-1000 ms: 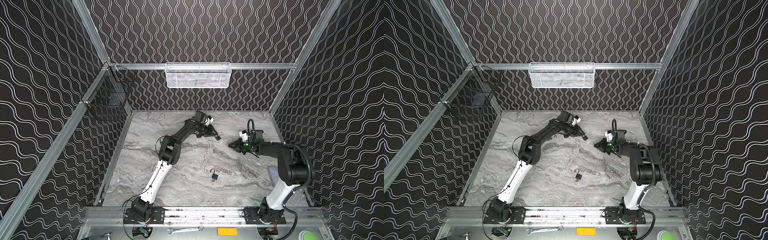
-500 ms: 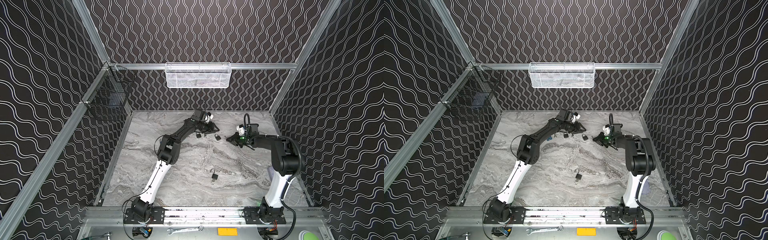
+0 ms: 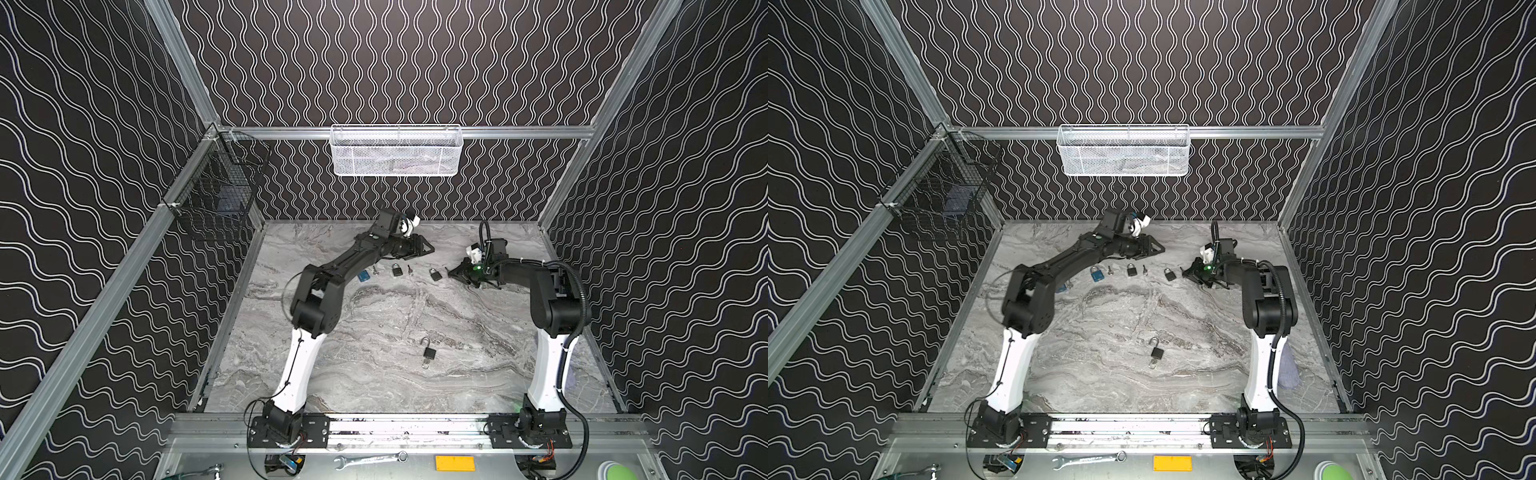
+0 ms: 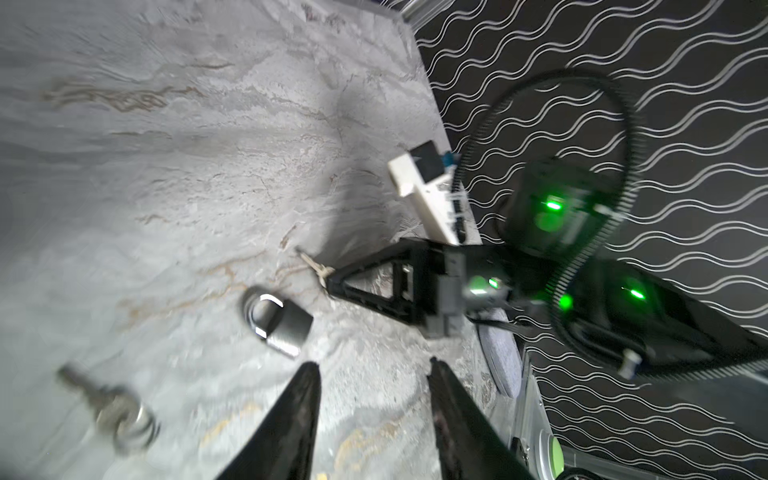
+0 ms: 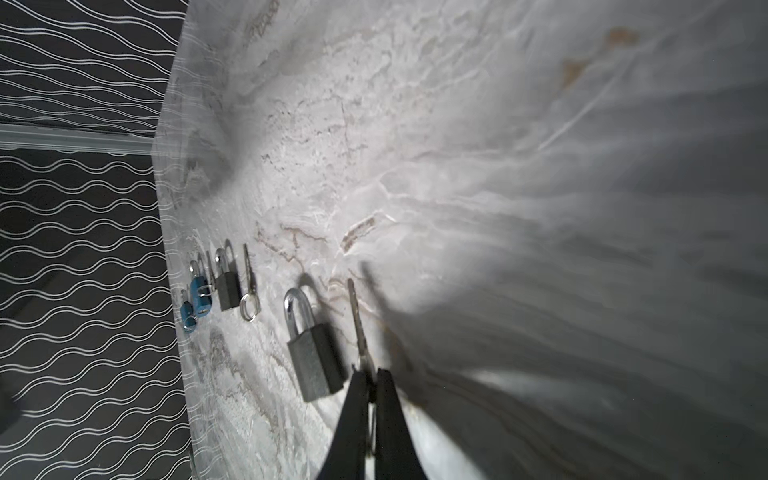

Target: Lock with the key

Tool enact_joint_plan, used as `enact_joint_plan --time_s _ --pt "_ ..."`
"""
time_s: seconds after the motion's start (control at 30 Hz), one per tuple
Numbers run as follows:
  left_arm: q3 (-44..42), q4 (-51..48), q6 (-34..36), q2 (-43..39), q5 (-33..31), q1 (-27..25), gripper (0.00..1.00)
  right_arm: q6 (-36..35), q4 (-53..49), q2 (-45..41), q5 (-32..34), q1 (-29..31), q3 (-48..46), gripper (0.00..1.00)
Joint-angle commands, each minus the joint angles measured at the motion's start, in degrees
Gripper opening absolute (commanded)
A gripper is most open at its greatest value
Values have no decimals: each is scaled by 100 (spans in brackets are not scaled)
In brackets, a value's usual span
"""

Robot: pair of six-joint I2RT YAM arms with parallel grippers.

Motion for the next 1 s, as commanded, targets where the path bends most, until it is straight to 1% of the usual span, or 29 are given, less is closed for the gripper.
enact_joint_plan --time_s 0.0,0.1,0.23,0.33,0.4,0.47,0.6,0.7,0.77,0.8,0.87,0.93,0.97 --pt "-786 905 -126 -733 -352 36 47 -63 -231 38 101 76 86 5" --pt "-1621 1300 -284 -1446 -484 81 47 -73 -354 66 241 135 190 11" --pt "-2510 1649 -386 -2234 -643 99 48 -26 -383 94 366 166 254 22" --pt "-3192 1909 -458 -2758 -748 101 48 -6 -372 82 420 175 238 26" --pt "-3692 2060 -458 -3161 -976 100 47 -36 -443 52 460 175 234 29" --pt "-4303 2361 -501 -3657 -1196 99 49 -61 -474 22 542 172 208 32" --pt "-4730 2097 -291 -4218 -1335 91 49 -129 -601 -48 728 175 234 41" --pt "-5218 2388 -291 -4696 -1347 95 50 -197 -696 -159 840 173 220 49" --pt "-5410 2335 -231 -4962 -1374 90 50 -265 -790 -307 949 173 176 54" --pt "-5451 2243 -186 -5053 -1394 90 50 -291 -813 -396 998 175 137 58" --pt "-5613 2182 -125 -5271 -1413 94 51 -355 -839 -631 1044 175 -10 82" --pt "-5771 2161 -91 -5457 -1453 92 52 -395 -812 -845 1075 175 -185 92" --pt "-5868 2165 -86 -5544 -1456 90 52 -424 -879 -937 1108 175 -226 94"
